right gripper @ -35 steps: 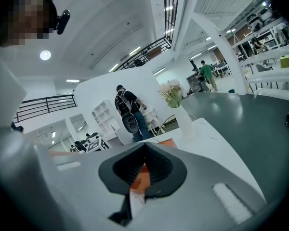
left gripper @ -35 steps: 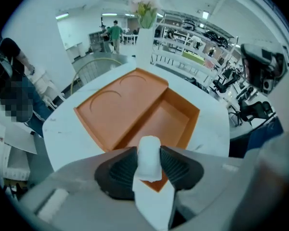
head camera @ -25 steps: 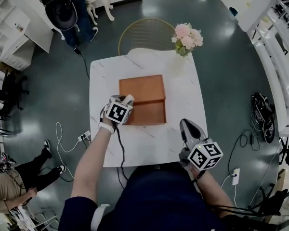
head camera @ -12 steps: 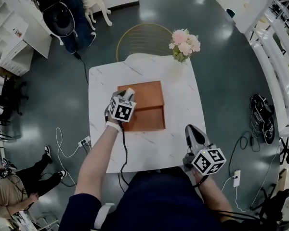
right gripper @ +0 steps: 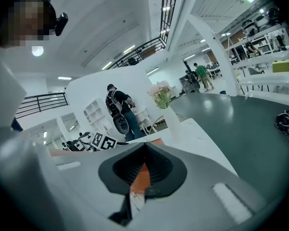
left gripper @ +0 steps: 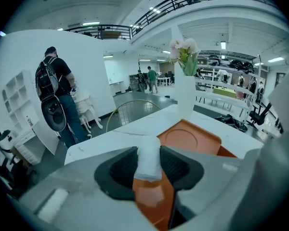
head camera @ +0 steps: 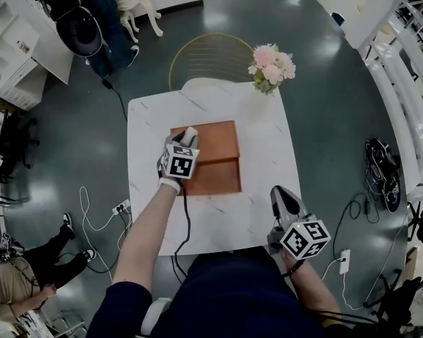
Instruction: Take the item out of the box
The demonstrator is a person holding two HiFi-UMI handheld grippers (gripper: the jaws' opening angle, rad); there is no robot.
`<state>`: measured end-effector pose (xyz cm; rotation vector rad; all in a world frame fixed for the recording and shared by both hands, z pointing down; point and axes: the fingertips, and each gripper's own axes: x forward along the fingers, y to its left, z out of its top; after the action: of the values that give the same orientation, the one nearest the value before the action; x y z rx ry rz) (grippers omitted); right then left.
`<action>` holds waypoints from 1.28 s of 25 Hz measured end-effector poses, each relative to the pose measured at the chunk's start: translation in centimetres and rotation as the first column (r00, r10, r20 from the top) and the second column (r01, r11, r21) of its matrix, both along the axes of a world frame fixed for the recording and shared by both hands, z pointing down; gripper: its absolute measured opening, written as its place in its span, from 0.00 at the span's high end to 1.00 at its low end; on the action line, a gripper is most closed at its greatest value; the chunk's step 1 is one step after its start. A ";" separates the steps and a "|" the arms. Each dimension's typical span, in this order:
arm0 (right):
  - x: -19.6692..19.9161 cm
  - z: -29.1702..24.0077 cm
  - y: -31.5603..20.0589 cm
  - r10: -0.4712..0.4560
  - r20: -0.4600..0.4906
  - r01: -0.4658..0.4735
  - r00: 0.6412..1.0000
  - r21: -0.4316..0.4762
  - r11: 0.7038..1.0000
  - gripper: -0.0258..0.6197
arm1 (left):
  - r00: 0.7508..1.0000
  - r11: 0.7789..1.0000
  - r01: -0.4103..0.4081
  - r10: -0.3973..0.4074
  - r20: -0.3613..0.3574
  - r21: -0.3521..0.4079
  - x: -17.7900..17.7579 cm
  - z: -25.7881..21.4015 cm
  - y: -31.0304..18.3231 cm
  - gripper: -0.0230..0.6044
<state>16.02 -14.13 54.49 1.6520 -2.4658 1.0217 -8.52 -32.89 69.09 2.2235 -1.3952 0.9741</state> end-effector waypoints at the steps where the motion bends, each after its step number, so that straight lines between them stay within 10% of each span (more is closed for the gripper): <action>1: 0.0 0.0 -0.1 -0.001 -0.001 0.001 1.000 -0.001 1.000 0.96 | 1.000 1.000 0.001 -0.001 -0.002 -0.004 0.0 0.2 0.0 0.71; 21: -1.6 -0.3 -0.7 -0.038 0.008 0.038 0.999 0.002 0.999 0.96 | 0.999 1.000 0.015 -0.015 -0.033 0.008 -0.9 -0.3 0.3 0.58; 32: -3.2 -2.2 -2.4 -0.073 0.012 0.072 0.997 0.056 0.996 0.96 | 0.950 0.949 0.175 -0.092 -0.298 0.263 -4.5 -15.2 4.8 0.58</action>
<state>12.82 -16.52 52.28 1.5615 -2.5650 0.9686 -13.06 -28.08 53.90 2.3155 -1.6083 0.4046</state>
